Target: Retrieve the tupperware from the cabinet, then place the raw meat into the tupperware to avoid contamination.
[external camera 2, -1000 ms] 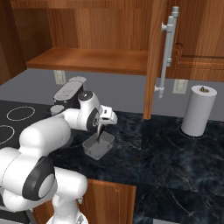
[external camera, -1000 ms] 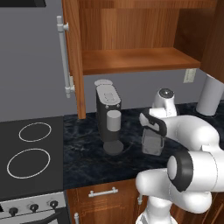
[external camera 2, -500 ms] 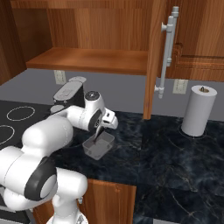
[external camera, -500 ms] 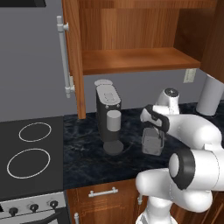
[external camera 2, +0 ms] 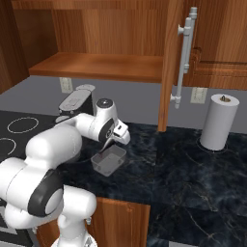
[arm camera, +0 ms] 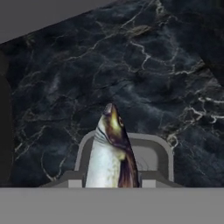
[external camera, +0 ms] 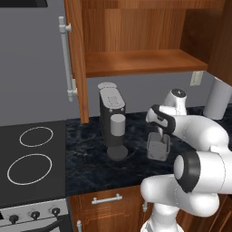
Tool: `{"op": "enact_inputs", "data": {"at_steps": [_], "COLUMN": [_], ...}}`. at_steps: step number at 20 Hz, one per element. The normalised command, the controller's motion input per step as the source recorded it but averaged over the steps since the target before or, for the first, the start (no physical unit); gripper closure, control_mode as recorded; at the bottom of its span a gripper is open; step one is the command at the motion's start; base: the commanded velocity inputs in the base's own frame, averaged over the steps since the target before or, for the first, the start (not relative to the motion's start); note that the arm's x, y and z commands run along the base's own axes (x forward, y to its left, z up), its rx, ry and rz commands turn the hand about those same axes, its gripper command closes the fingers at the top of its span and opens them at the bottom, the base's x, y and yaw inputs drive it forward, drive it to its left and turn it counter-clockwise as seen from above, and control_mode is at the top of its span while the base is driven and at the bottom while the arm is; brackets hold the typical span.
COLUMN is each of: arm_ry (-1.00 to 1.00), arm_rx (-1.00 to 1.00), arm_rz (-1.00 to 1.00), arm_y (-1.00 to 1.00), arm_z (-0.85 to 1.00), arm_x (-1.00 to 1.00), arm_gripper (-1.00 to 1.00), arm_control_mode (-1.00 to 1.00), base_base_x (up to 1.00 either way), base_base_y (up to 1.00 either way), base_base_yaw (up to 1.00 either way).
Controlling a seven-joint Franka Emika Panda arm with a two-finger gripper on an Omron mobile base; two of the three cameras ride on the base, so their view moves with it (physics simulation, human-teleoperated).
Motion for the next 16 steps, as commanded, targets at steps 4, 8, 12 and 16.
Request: {"op": "enact_inputs", "data": {"at_steps": [4, 8, 12, 16], "arm_ry": [0.01, 0.00, 0.00, 0.00], "arm_rx": [0.05, 0.00, 0.00, 0.00], "arm_rz": [-0.11, 0.00, 0.00, 0.00], "arm_y": [-0.01, 0.00, 0.00, 0.00], "arm_z": [0.00, 0.00, -0.03, -0.06], "arm_x": [0.00, 0.00, -0.07, -0.20], "arm_gripper": [1.00, 1.00, 1.00, 1.00], "arm_control_mode": [-1.00, -1.00, -1.00, -1.00], "base_base_x": [0.00, 0.00, 0.00, 0.00], "base_base_y": [0.00, 0.00, 0.00, 0.00], "base_base_yaw": [0.00, 0.00, 0.00, 0.00]}}
